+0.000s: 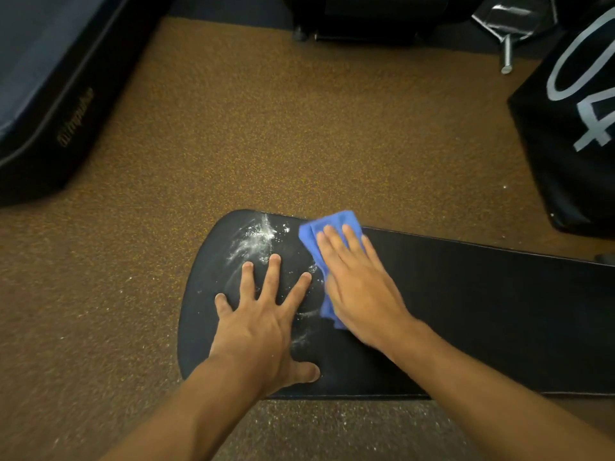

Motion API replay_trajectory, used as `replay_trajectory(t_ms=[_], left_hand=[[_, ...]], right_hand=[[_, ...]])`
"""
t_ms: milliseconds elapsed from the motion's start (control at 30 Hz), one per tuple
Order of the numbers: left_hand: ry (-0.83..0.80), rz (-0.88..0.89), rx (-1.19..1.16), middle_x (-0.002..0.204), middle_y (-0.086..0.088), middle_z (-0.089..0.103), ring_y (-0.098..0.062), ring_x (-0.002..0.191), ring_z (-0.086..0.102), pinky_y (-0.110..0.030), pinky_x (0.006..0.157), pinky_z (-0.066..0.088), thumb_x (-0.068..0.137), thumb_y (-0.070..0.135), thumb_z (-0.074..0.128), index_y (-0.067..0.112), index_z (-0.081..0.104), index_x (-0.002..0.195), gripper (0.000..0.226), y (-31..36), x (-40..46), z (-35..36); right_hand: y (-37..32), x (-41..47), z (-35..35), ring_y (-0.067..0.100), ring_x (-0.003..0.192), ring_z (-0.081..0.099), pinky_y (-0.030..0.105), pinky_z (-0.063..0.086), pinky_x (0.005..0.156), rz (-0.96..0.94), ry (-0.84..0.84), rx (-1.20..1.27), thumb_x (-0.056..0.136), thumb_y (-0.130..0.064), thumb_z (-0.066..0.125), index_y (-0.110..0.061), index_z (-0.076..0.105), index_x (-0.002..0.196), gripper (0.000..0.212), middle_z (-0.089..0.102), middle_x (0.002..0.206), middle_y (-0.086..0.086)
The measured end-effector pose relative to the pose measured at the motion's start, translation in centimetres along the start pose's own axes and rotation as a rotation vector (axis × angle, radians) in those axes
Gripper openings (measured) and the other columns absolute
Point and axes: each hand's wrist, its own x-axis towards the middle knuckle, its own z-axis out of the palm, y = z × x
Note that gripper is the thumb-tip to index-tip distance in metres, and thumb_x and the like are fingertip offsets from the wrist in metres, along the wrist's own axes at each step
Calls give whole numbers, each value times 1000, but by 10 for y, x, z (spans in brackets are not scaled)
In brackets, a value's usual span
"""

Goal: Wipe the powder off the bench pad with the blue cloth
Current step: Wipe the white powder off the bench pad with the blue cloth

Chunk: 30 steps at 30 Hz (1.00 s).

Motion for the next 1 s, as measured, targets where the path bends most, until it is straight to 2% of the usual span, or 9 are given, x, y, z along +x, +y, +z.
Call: replay_trajectory(t_ms=[67, 233, 333, 433, 533, 633, 833, 933, 1000], left_hand=[[8, 4, -5, 158, -4, -42, -43, 149, -26, -69, 116, 18, 65, 90, 55, 43, -31, 150, 130, 0, 0, 0], [-2, 6, -16, 158, -3, -43, -42, 149, -27, -70, 116, 17, 65, 90, 56, 44, -32, 149, 131, 0, 2, 2], [3, -1, -2, 158, -3, -43, -42, 149, -26, -69, 116, 18, 65, 89, 57, 44, -31, 150, 131, -1, 0, 2], [-3, -6, -14, 157, -3, -44, -42, 148, -28, -68, 117, 17, 65, 89, 57, 44, -32, 149, 130, 1, 0, -1], [2, 0, -20, 158, -3, -43, -43, 148, -28, -70, 116, 17, 65, 89, 57, 44, -32, 149, 131, 0, 1, 0], [6, -1, -30, 159, -2, -42, -42, 149, -27, -70, 115, 18, 63, 90, 58, 45, -30, 150, 131, -1, 2, 3], [-11, -1, -23, 159, -2, -41, -42, 149, -26, -69, 116, 18, 65, 89, 58, 43, -29, 151, 131, 1, -1, -2], [0, 4, -28, 160, -2, -39, -42, 150, -25, -70, 115, 19, 63, 89, 59, 44, -27, 151, 131, -1, -1, -2], [-2, 3, -38, 160, 0, -38, -41, 150, -24, -70, 115, 19, 61, 90, 60, 46, -26, 152, 132, -1, 1, -1]], right_hand=[[23, -27, -4, 30, 152, 24, 47, 20, 121, -33, -2, -6, 95, -29, 25, -9, 35, 155, 64, 35, 162, 8], [30, 46, -2, 31, 152, 21, 47, 16, 123, 288, 46, 17, 89, -35, 9, -10, 30, 156, 74, 32, 163, 8], [4, 28, 0, 32, 152, 23, 48, 17, 124, 99, 30, 17, 92, -30, 19, -8, 32, 156, 68, 33, 163, 9], [22, -39, -2, 28, 153, 22, 46, 17, 121, -64, -23, -19, 95, -27, 28, -11, 33, 156, 63, 32, 163, 6], [49, -18, -3, 28, 154, 19, 45, 15, 123, 113, 16, 4, 94, -30, 20, -11, 31, 157, 66, 31, 164, 7], [26, 31, 2, 33, 153, 20, 49, 16, 124, 262, 77, 1, 91, -32, 15, -8, 29, 156, 71, 30, 164, 9], [23, -57, -3, 28, 154, 17, 47, 16, 121, -109, -63, -50, 97, -28, 26, -11, 29, 157, 63, 25, 166, 5], [49, -21, -3, 33, 151, 26, 47, 18, 120, 83, 21, -33, 92, -30, 22, -8, 37, 154, 67, 38, 160, 9], [34, 19, 0, 35, 151, 23, 49, 17, 122, 264, 68, -19, 87, -35, 14, -8, 32, 155, 75, 36, 161, 9]])
